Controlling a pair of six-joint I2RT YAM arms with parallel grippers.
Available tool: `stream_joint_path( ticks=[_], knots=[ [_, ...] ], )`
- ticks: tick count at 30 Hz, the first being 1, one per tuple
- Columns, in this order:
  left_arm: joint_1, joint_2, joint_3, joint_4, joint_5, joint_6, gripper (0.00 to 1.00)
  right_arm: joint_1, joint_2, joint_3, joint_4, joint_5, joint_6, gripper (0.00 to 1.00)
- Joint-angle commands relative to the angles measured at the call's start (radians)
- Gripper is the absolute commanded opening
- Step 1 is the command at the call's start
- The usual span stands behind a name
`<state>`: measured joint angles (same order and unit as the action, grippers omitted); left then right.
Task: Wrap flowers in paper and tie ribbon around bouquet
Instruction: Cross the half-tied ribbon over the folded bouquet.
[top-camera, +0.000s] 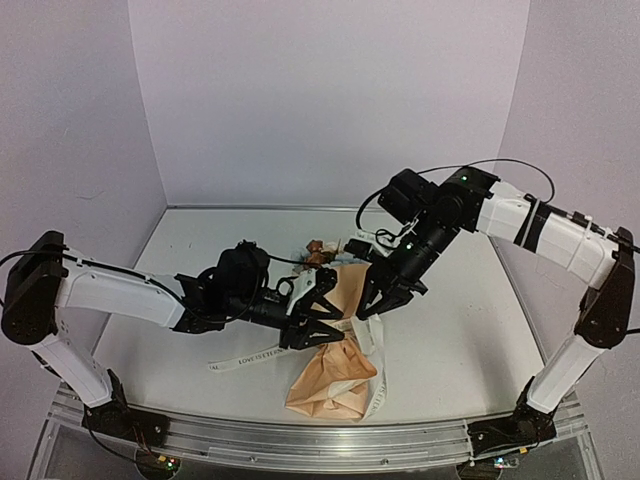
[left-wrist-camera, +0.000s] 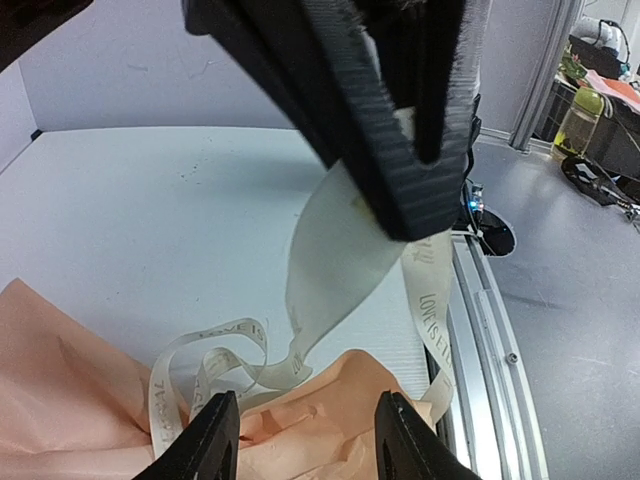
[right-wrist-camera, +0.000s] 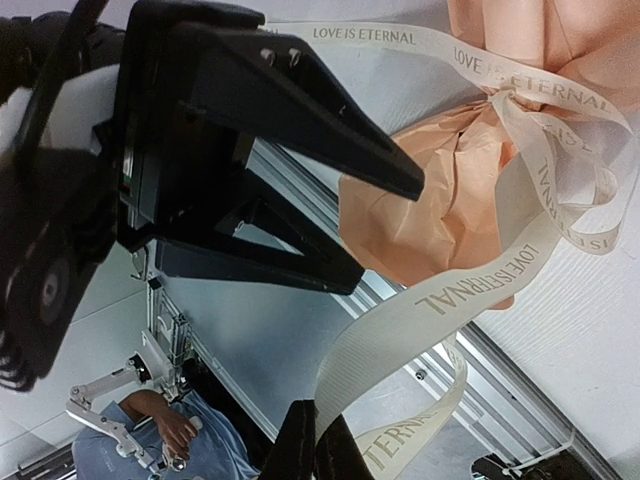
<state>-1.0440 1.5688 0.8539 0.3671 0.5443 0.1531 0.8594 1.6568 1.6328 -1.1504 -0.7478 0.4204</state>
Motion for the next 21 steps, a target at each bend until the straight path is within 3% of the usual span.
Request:
stream_joint_path(
  ticks=[1,13,15,19,21],
  knots=[
    [-0.016,0.015,0.040,0.086,-0.019,-0.023,0.49,0.001,0.026,0.045,-0.010,-0.001,0.027,0.00],
    [-0.023,0.099,0.118,0.133,-0.022,-0.027,0.47,0.009,0.020,0.018,-0.009,-0.046,0.028,0.00],
    [-0.025,0.103,0.119,0.158,-0.030,-0.036,0.42,0.009,0.019,0.006,-0.008,-0.041,0.029,0.00],
    [-0.027,0.102,0.109,0.167,-0.046,-0.054,0.14,0.009,-0.008,-0.045,-0.007,0.015,0.020,0.00],
    [-0.028,0.083,0.080,0.186,-0.079,-0.069,0.05,0.009,-0.038,-0.079,-0.005,0.072,0.012,0.02]
  ],
)
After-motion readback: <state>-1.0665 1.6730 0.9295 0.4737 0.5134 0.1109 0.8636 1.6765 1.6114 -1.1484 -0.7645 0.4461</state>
